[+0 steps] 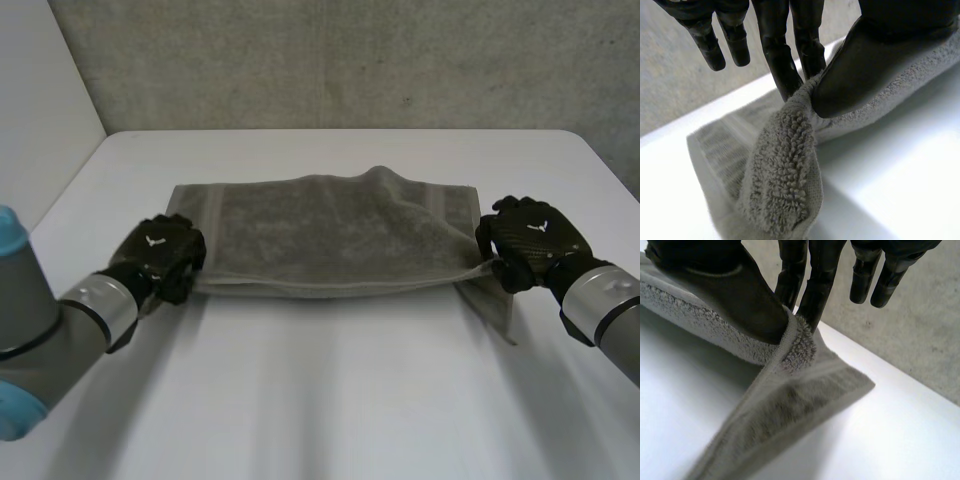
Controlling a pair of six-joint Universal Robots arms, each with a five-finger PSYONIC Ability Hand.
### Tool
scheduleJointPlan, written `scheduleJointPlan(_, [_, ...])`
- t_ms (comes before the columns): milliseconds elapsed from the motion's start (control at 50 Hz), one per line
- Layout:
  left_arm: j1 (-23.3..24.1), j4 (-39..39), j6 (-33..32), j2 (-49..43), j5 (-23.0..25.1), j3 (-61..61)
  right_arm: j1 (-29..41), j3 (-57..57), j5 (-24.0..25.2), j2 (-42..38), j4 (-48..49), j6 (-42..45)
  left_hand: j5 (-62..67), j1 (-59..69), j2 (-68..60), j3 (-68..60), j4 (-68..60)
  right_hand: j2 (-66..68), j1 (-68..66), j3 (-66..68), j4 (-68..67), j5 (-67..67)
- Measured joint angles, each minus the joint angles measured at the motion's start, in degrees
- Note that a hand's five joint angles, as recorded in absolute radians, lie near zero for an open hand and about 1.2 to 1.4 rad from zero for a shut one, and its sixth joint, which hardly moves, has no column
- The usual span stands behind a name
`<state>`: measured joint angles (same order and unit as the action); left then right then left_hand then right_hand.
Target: Fold the towel.
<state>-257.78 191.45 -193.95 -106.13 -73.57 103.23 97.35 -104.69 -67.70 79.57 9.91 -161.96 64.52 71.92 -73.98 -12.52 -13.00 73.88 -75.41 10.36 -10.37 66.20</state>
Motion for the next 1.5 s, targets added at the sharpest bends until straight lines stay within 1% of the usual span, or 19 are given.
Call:
scheduleJointPlan(160, [-2.5, -2.0, 0.2, 6.8, 1.3, -0.7, 1.0, 2.2, 4.3, 4.2, -3.3, -0.8, 0.1, 0.0, 0.0, 0.0, 0.0, 0.0, 0.0, 0.0, 0.0, 0.0])
scheduleJointPlan(220, [-3.2, -1.9, 0.5, 7.5, 1.4, -1.2, 2.3, 3.2, 5.1, 2.5, -2.7, -1.9, 0.1, 0.0, 0.0, 0.0, 0.0, 0.0, 0.0, 0.0, 0.0, 0.0])
scheduleJointPlan(280, [-3.6, -1.8, 0.9, 6.9, 1.3, -1.5, 4.3, 4.0, 4.4, -1.8, -0.8, -2.8, 0.1, 0.0, 0.0, 0.0, 0.0, 0.0, 0.0, 0.0, 0.0, 0.0])
scheduleJointPlan(320, [-3.7, -1.7, 1.0, 5.9, 1.3, -1.5, 5.8, 4.3, 3.0, -4.9, 0.7, -3.1, 0.1, 0.0, 0.0, 0.0, 0.0, -2.1, 3.1, 0.0, 0.0, -3.3])
scheduleJointPlan(360, [-3.7, -1.7, 1.1, 4.2, 1.3, -1.5, 7.2, 4.5, 0.8, -8.0, 2.2, -3.2, 0.1, 0.0, 0.0, 0.0, 0.0, -10.6, 11.6, 0.0, 0.0, -11.7])
scheduleJointPlan(420, [-3.9, -1.6, 1.2, 1.3, 1.3, -1.8, 9.2, 4.3, -5.0, -12.8, 4.5, -3.2, 0.1, 0.0, 0.0, 0.0, 0.0, -28.1, 29.8, 0.0, 0.0, -31.2])
scheduleJointPlan(500, [-4.9, -1.6, 1.2, -0.6, 1.3, -2.3, 10.2, 3.4, -10.3, -15.9, 6.6, -3.4, 0.1, 0.0, 0.0, 0.0, 0.0, -36.4, 38.5, 0.0, 0.0, -41.2])
scheduleJointPlan(580, [-6.5, -1.6, 1.3, -1.4, 1.3, -2.8, 10.4, 2.1, -13.1, -17.2, 8.8, -3.7, 0.1, 0.0, 0.0, 0.0, 0.0, -36.5, 39.3, 0.0, 0.0, -42.0])
scheduleJointPlan(640, [-7.5, -1.6, 1.3, -1.5, 1.3, -3.1, 10.1, 1.1, -13.8, -17.4, 9.8, -3.8, 0.1, 0.0, 0.0, 0.0, 0.0, -36.5, 39.3, 0.0, 0.0, -42.2])
scheduleJointPlan(800, [-8.6, -1.6, 1.3, -1.3, 1.3, -3.4, 9.0, -0.4, -14.1, -16.5, 9.9, -3.9, 0.1, 0.0, 0.0, 0.0, 0.0, -36.5, 40.2, 0.0, 0.0, -42.8])
scheduleJointPlan(1040, [-8.9, -1.6, 1.5, -1.3, 1.2, -3.8, 5.3, -4.3, -13.8, -11.9, 9.8, -3.8, 0.1, 0.1, 0.0, 0.0, 0.0, -36.5, 40.1, 0.0, 0.0, -41.2])
scheduleJointPlan(1120, [-9.0, -1.6, 2.1, -1.2, 1.1, -3.9, 4.5, -5.0, -13.7, -11.5, 10.0, -3.8, 0.1, 0.1, 0.0, 0.0, 0.0, -30.8, 32.3, 0.0, 0.0, -33.3])
scheduleJointPlan(1200, [-9.4, -1.7, 3.2, -1.2, 1.1, -3.8, 3.5, -5.5, -13.0, -11.3, 10.1, -3.8, 0.1, 0.1, 0.0, 0.0, 0.0, -7.7, 8.9, 0.0, 0.0, -11.3])
scheduleJointPlan(1220, [-9.5, -1.7, 3.4, -1.2, 1.1, -3.8, 3.4, -5.6, -12.7, -11.2, 10.1, -3.7, 0.1, 0.1, 0.0, 0.0, 0.0, -4.6, 6.3, 0.0, 0.0, -8.9])
scheduleJointPlan(1240, [-9.6, -1.8, 3.7, -1.2, 1.1, -3.7, 3.2, -5.6, -11.9, -11.1, 10.1, -3.7, 0.1, 0.1, 0.0, 0.0, 0.0, 0.2, 1.2, 0.0, 0.0, -3.2])
scheduleJointPlan(1260, [-9.7, -1.9, 4.0, -1.1, 1.1, -3.6, 2.9, -5.6, -11.0, -10.9, 9.9, -3.7, 0.1, 0.1, 0.0, 0.0, 0.0, 1.6, 0.2, 0.0, 0.0, -0.7])
scheduleJointPlan(1360, [-9.6, -2.3, 4.7, -0.8, 1.2, -3.1, 1.0, -5.6, -5.4, -8.8, 8.8, -3.5, 0.1, 0.2, 0.0, 0.0, 0.0, 1.7, 0.2, 0.0, 0.0, -0.3])
scheduleJointPlan(1480, [-8.8, -4.2, 4.9, 1.5, 1.7, -1.3, -4.4, -4.6, 4.5, -1.3, 3.1, -3.3, 0.1, 0.2, -0.2, 0.0, 0.0, 1.7, 0.2, 0.0, 0.0, -0.2])
scheduleJointPlan(1500, [-8.7, -4.4, 4.9, 1.8, 1.8, -1.1, -4.9, -4.5, 5.2, -0.5, 2.6, -3.3, 0.1, 0.2, -0.2, 0.0, 0.0, 1.7, 0.2, 0.0, 0.0, -0.2])
